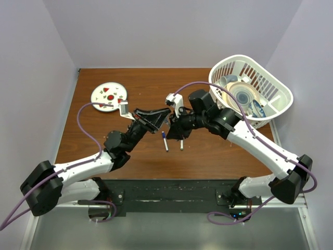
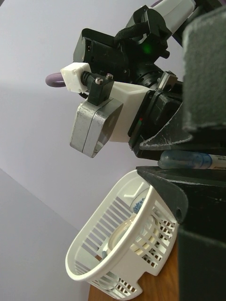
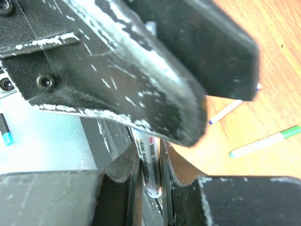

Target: Insert the pens into the pen caps

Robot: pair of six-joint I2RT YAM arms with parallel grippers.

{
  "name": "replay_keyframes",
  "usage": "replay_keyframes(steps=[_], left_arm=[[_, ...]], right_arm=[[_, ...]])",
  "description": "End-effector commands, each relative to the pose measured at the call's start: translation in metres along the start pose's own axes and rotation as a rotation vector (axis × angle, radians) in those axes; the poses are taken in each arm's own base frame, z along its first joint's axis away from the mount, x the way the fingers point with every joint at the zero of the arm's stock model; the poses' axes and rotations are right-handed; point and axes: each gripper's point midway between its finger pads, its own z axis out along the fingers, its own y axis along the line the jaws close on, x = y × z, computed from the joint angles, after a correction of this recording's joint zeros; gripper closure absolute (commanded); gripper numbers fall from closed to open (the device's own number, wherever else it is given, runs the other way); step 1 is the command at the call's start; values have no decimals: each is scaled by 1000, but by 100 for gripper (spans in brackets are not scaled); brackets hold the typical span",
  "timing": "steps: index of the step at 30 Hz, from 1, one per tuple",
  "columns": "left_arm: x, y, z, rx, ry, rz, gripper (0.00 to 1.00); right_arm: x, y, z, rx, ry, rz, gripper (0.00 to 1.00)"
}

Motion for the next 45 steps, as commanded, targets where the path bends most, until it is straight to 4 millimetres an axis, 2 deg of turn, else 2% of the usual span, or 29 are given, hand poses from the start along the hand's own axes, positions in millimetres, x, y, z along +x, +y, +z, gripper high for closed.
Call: replay_keyframes(steps=[1, 4, 6, 8, 11, 14, 15, 17, 18, 19, 20, 21, 22, 23, 24, 26, 27, 29, 30, 32, 33, 36, 41, 45], left_arm=[[160, -12, -93, 92, 705, -170, 100], [159, -18, -89, 119, 691, -171, 100], [159, -9, -91, 64, 695, -137, 100], [148, -15, -84, 79, 662, -97, 100], [146, -6, -87, 37, 661, -89, 100], [138, -5, -90, 39, 629, -94, 100], [129, -10, -88, 55, 614, -77, 100], [102, -8, -72, 33, 547, -34, 100], [89, -11, -68, 35, 521, -18, 100], [68, -15, -55, 38, 473, 16, 100], [60, -16, -50, 36, 457, 33, 100], [55, -15, -47, 20, 459, 50, 100], [41, -23, -35, 34, 432, 81, 100], [39, -27, -31, 43, 432, 88, 100], [33, -34, -24, 63, 422, 98, 100], [27, -41, -17, 91, 401, 102, 100], [26, -44, -13, 104, 396, 104, 98], [22, -52, -9, 133, 378, 96, 91], [21, -55, -6, 142, 377, 95, 84], [18, -60, -2, 159, 376, 100, 78], [16, -64, 0, 171, 371, 104, 68], [11, -68, -2, 185, 359, 125, 57], [3, -64, -5, 149, 336, 163, 46], [-1, -60, -7, 126, 332, 197, 44]], right_arm=[[-264, -15, -167, 272, -1055, -249, 100], [-268, -21, -163, 287, -1051, -242, 100], [-271, -28, -157, 293, -1039, -233, 100], [-275, -26, -157, 275, -1044, -224, 100], [-281, -24, -158, 254, -1056, -219, 100], [-275, -20, -146, 202, -1020, -227, 100], [-265, -28, -131, 201, -976, -204, 100], [-247, -30, -117, 172, -941, -177, 100], [-226, -33, -96, 129, -873, -155, 100], [-217, -29, -92, 103, -850, -144, 100], [-206, -28, -86, 82, -824, -132, 100], [-184, -30, -69, 46, -780, -109, 100], [-174, -30, -66, 35, -769, -97, 100], [-167, -25, -68, 20, -768, -100, 100], [-150, -29, -57, 14, -737, -84, 100], [-139, -28, -57, 12, -723, -82, 100], [-129, -31, -52, 17, -703, -70, 100], [-124, -31, -53, 19, -701, -68, 100], [-121, -29, -53, 11, -697, -67, 100], [-118, -26, -53, -5, -690, -65, 100], [-115, -25, -52, -8, -689, -59, 100], [-109, -22, -54, -15, -694, -51, 100], [-102, -21, -57, -14, -693, -43, 100], [-96, -26, -55, 6, -694, -10, 100]])
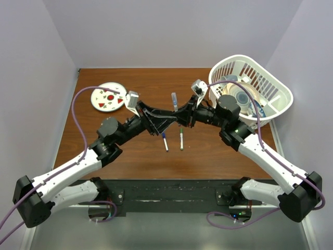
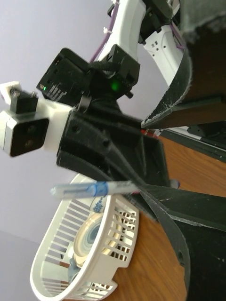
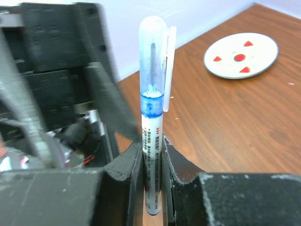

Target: Insert the pens into the pen caps

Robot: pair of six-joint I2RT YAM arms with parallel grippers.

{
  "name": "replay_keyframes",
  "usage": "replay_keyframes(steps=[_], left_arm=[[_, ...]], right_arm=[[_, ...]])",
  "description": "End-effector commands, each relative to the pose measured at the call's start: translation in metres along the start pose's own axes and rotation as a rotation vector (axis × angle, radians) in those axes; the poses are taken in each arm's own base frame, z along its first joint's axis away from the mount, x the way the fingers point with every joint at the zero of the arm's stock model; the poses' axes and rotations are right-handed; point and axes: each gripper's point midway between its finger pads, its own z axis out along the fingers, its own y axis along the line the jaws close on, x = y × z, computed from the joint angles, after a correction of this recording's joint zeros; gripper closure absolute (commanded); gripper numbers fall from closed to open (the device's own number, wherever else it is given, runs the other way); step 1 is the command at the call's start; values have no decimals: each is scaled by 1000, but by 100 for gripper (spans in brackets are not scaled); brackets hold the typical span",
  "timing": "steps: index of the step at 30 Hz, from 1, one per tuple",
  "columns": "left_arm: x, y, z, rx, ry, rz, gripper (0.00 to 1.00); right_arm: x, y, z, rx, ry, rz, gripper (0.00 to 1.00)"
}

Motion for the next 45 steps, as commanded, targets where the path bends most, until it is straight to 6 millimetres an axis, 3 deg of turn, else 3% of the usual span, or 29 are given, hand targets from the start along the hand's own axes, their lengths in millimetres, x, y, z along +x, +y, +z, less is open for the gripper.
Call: replay_keyframes(steps=[1, 7, 11, 15, 26, 33, 36, 39, 40, 43, 45], left_arm=[[5, -19, -7, 57, 57, 38, 44], [23, -5, -26, 14, 97, 86, 40], [37, -4, -34, 42, 124, 89, 38], [39, -5, -26, 76, 130, 104, 39], [28, 2, 4, 79, 59, 128, 43], [24, 1, 10, 94, 28, 126, 45], [22, -4, 12, 121, 19, 119, 49], [21, -9, 13, 151, 12, 111, 62], [22, -10, 14, 161, 13, 111, 75], [26, -14, 14, 190, 28, 107, 100], [27, -16, 12, 204, 28, 102, 100]], right_arm=[[-32, -17, -4, 104, -140, -24, 100], [-40, -29, -9, 193, -198, 67, 100], [-43, -16, -11, 138, -243, 159, 100], [-51, 0, -11, 43, -312, 227, 100], [-35, 23, -14, -45, -336, 287, 100], [-24, 31, -16, -66, -319, 297, 100], [-15, 34, -15, -73, -305, 304, 100], [-8, 35, -14, -83, -291, 305, 99], [-6, 35, -14, -84, -287, 303, 99], [0, 38, -13, -91, -276, 304, 94], [0, 39, -15, -95, -277, 302, 88]])
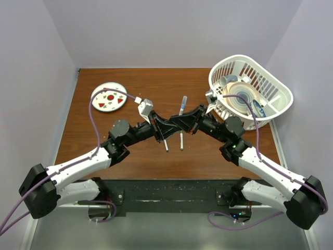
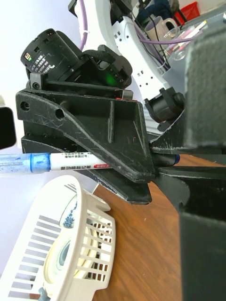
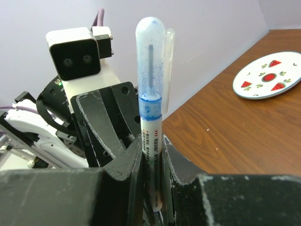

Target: Insert the pens into the pen caps

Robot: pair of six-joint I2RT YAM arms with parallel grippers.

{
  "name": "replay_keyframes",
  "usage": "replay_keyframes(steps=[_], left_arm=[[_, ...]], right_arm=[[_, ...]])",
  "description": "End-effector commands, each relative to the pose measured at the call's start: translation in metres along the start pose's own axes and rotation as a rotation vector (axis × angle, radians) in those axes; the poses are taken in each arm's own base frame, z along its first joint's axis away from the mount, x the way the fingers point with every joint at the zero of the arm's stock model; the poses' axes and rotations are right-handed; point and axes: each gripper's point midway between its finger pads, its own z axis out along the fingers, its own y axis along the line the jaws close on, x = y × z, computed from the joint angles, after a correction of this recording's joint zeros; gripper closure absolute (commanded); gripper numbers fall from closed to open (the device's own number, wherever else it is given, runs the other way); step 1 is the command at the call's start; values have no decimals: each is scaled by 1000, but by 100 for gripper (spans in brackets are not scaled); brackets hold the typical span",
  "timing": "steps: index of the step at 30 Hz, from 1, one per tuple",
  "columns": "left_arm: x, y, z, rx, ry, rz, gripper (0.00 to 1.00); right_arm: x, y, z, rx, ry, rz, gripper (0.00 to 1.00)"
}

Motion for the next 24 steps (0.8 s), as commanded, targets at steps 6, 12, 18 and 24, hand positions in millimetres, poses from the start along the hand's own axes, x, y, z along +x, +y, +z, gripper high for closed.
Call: replay_keyframes(steps=[6, 12, 18, 24], left_arm=[[-21, -19, -5, 88, -101, 60, 100], [12, 11, -31, -78, -20, 0, 100], [52, 70, -86, -490, 57, -164, 100], [99, 129, -131, -830, 141, -202, 100]], right_arm=[[-4, 18, -7, -23, 2, -30, 54], [-7, 9, -21, 106, 42, -46, 9], [19, 11, -68, 171, 158, -77, 1], [22, 12, -102, 246, 172, -95, 1]])
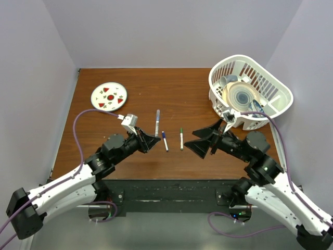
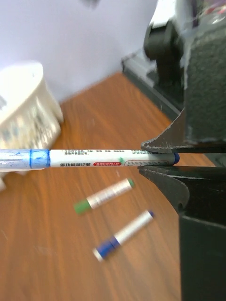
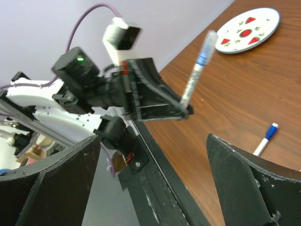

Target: Insert the pens into the pen caps

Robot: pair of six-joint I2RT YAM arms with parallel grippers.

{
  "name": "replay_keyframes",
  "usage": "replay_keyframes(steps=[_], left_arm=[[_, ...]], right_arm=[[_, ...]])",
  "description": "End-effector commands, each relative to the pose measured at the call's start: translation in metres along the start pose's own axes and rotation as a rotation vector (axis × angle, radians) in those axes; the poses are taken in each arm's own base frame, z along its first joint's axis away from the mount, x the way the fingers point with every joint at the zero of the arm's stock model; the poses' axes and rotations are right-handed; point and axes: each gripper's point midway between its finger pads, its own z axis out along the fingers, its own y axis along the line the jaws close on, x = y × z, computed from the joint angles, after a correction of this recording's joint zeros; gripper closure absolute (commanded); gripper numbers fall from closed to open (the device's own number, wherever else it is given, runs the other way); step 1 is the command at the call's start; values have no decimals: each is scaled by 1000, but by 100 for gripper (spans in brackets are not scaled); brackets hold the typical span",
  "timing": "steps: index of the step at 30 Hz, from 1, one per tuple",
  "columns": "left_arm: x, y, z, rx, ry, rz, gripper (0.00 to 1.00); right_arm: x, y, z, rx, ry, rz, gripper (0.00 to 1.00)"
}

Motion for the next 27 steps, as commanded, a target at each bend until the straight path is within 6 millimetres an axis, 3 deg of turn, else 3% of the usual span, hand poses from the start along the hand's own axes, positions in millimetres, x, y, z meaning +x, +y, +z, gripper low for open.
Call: replay_keyframes(steps=[1, 3, 9, 19, 24, 27], left_arm=[[44, 94, -10, -423, 97, -29, 100], [61, 116, -11, -513, 147, -18, 100], [95, 144, -7, -599, 248, -41, 100], [118, 162, 8, -648, 339, -65, 100], [123, 165, 2, -694, 392, -64, 82], [121, 161, -1, -685, 389, -75, 80]], right_arm=[[10, -13, -18, 99, 41, -28, 1], [6, -11, -21, 100, 32, -40, 1], [10, -10, -26, 100, 56, -56, 1], [6, -7, -36, 108, 41, -84, 1], [1, -6, -42, 120, 21, -99, 1], [1, -6, -43, 119, 18, -102, 1]])
